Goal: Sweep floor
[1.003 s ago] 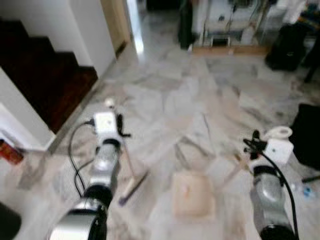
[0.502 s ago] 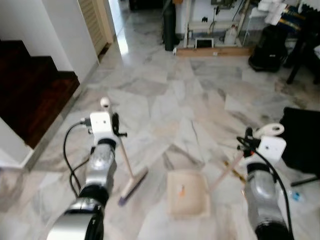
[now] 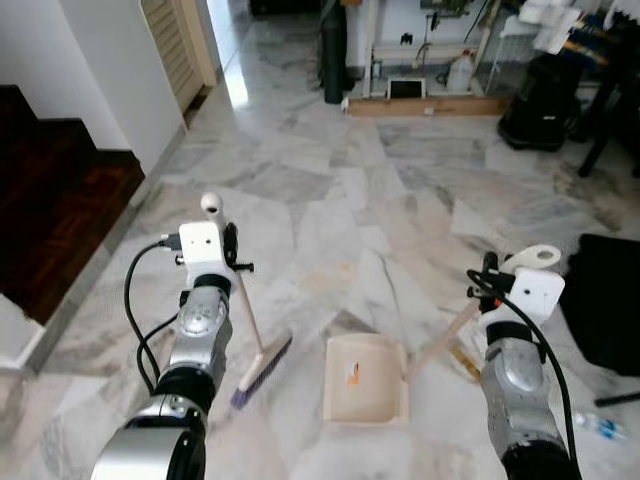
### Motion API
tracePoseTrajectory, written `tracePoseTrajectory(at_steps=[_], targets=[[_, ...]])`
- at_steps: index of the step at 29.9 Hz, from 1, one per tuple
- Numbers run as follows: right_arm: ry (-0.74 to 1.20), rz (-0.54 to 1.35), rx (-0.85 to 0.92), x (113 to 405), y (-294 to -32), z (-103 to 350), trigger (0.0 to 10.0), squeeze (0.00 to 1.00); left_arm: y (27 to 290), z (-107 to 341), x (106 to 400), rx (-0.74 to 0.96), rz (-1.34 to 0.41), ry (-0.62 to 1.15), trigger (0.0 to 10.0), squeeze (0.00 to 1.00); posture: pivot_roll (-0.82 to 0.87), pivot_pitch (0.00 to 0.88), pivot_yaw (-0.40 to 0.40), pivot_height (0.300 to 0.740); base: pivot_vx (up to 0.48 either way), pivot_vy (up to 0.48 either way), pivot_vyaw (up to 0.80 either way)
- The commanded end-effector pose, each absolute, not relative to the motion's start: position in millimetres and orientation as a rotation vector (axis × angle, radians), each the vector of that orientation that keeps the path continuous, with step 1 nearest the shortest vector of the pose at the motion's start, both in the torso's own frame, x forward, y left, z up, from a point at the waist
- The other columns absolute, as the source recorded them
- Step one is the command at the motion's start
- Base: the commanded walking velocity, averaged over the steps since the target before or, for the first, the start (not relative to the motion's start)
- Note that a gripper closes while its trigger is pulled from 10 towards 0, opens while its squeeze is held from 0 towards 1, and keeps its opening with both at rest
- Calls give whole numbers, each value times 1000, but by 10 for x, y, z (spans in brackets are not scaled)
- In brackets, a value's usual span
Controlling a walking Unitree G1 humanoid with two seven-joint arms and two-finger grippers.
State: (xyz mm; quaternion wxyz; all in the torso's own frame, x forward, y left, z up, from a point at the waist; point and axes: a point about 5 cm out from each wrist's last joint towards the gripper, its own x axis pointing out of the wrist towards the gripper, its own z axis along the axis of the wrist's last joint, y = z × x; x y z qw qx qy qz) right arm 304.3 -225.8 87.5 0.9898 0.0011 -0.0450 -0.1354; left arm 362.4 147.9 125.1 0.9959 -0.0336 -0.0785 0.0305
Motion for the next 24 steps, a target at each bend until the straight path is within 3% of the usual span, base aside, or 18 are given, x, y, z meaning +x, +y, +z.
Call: tracePoseTrajectory(at_steps=[1,16,24], targets=[[-157,-261,3,3106,-2208,1026,10000,0,1493,1406,3673,-63,57,-215,10000,0,-125,33,68,740,480,0,0],[-156,-250,19,3112,-2169,1018,10000,0,1483,1402,3671,-62,51,-214,10000,0,-123,32,70,740,480,0,0],[-132,-253,28,3111,-2174,984,10000,0,1405,1408,3666,-65,14,-222,10000,0,-124,28,72,740,0,0,-681]])
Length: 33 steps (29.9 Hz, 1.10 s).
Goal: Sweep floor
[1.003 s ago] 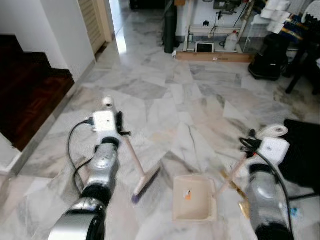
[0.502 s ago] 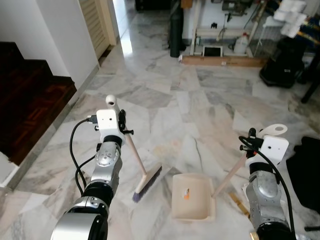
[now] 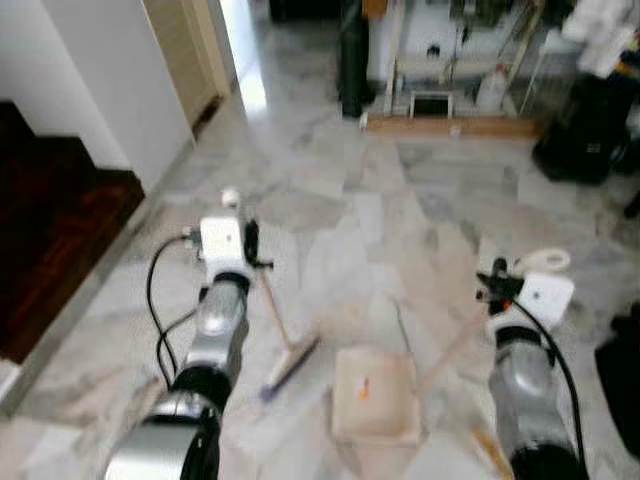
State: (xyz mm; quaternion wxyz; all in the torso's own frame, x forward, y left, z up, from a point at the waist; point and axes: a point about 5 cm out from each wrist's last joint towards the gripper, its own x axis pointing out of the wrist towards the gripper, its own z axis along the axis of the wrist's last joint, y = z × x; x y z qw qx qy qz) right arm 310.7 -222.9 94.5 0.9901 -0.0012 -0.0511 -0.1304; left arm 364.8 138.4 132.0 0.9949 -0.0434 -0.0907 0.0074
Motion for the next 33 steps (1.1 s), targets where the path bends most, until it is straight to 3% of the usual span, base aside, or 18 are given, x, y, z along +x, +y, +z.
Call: tracePoseTrajectory(at_steps=[1,33], targets=[[-131,-252,30,3111,-2173,984,10000,0,1404,1409,3666,-65,12,-222,10000,0,-124,28,72,740,0,0,-775],[-126,-248,33,3128,-2146,987,10000,0,1335,1414,3669,-84,-12,-218,10000,0,-125,29,69,740,0,0,-773]])
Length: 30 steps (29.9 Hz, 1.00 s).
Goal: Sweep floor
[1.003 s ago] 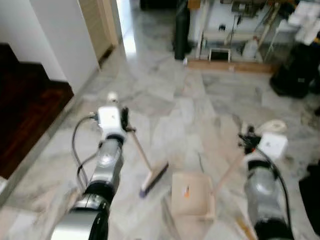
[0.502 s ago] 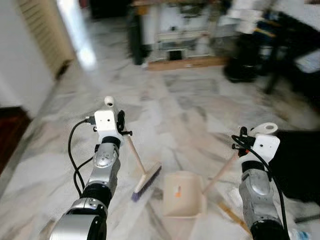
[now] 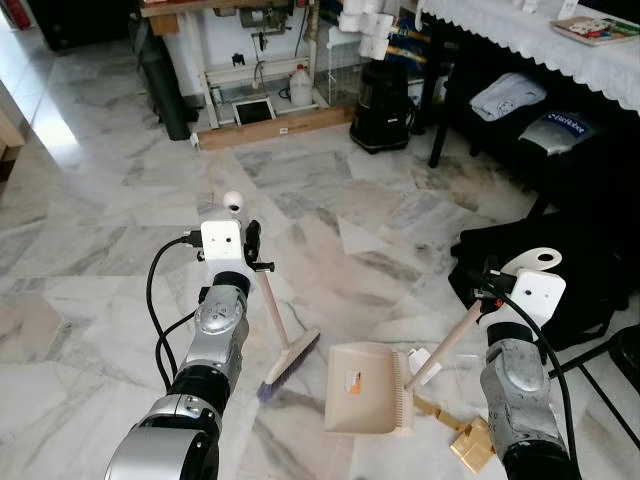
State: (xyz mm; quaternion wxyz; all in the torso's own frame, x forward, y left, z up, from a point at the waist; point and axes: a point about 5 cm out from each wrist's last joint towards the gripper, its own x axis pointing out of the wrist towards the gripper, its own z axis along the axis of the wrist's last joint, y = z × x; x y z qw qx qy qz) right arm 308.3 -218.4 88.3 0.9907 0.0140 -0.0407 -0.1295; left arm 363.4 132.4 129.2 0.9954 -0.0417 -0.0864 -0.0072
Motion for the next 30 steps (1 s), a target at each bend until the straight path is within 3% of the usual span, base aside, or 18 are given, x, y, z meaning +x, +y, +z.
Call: tracePoseTrajectory(at_steps=[1,7,12,30], targets=[[-126,-248,33,3127,-2147,987,10000,0,1333,1413,3669,-85,-13,-218,10000,0,-127,30,70,740,0,0,-769],[-124,-250,34,3124,-2155,984,10000,0,1326,1411,3668,-66,-13,-216,10000,0,-124,31,69,740,0,0,-769],[-123,-248,33,3123,-2151,980,10000,0,1333,1405,3664,-56,-4,-217,10000,0,-124,30,69,740,0,-445,-769],[-122,-246,32,3132,-2137,979,10000,0,1336,1418,3670,-62,-5,-221,10000,0,-125,31,69,740,0,0,-769]])
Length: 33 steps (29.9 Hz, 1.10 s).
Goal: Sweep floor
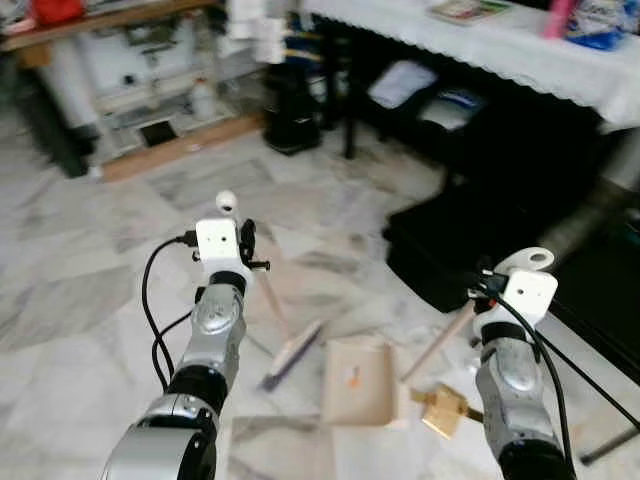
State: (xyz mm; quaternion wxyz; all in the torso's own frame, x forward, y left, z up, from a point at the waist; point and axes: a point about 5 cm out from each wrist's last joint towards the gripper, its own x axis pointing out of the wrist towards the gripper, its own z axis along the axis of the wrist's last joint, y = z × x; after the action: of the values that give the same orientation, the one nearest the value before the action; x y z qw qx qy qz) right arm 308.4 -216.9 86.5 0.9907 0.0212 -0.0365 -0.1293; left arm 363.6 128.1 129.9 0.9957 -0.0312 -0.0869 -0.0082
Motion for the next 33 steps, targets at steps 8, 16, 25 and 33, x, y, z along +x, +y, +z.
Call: tracePoseTrajectory(at_steps=[8,16,25,33], targets=[[-127,-246,31,3132,-2135,990,10000,0,1333,1424,3671,-66,-6,-224,10000,0,-127,31,70,740,0,0,-767],[-130,-248,30,3129,-2143,998,10000,0,1328,1435,3672,-70,-4,-228,10000,0,-129,35,71,740,0,0,-763],[-152,-251,18,3117,-2152,1019,10000,0,1329,1439,3676,-77,-1,-226,10000,0,-130,35,73,740,0,0,-424],[-160,-235,18,3124,-2121,1030,10000,0,1334,1437,3681,-87,2,-220,10000,0,-130,34,72,740,0,0,0]])
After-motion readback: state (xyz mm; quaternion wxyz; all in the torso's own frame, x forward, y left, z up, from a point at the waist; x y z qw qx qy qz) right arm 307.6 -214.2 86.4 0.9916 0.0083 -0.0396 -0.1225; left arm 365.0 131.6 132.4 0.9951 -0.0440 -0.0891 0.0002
